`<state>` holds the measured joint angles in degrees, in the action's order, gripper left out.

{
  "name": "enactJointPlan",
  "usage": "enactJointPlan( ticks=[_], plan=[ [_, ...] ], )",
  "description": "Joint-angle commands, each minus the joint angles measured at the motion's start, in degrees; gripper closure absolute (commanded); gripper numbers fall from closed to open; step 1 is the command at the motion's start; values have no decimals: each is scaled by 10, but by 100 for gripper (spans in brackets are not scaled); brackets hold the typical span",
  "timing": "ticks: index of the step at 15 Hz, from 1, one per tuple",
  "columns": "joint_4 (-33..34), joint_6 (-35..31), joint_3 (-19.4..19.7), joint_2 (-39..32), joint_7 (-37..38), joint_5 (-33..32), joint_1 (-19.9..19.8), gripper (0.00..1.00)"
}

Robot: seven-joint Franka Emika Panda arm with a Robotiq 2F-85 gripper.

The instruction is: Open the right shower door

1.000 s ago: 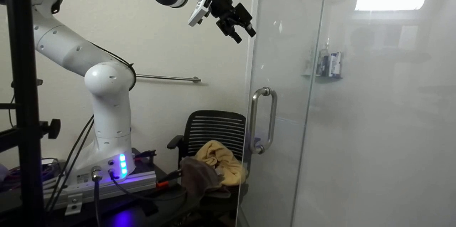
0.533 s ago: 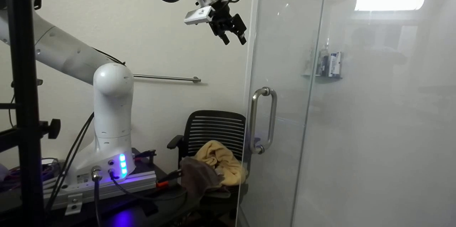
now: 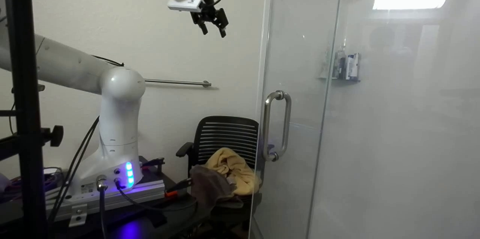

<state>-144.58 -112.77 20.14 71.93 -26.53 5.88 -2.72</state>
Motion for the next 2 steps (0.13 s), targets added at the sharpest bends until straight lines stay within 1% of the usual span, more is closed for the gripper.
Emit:
enactJointPlan(
  ticks=[1,2],
  plan=[
    [-29,62,-76,126,30,18,26,0],
    [-3,38,-47,61,30,-3,29,0]
  ],
)
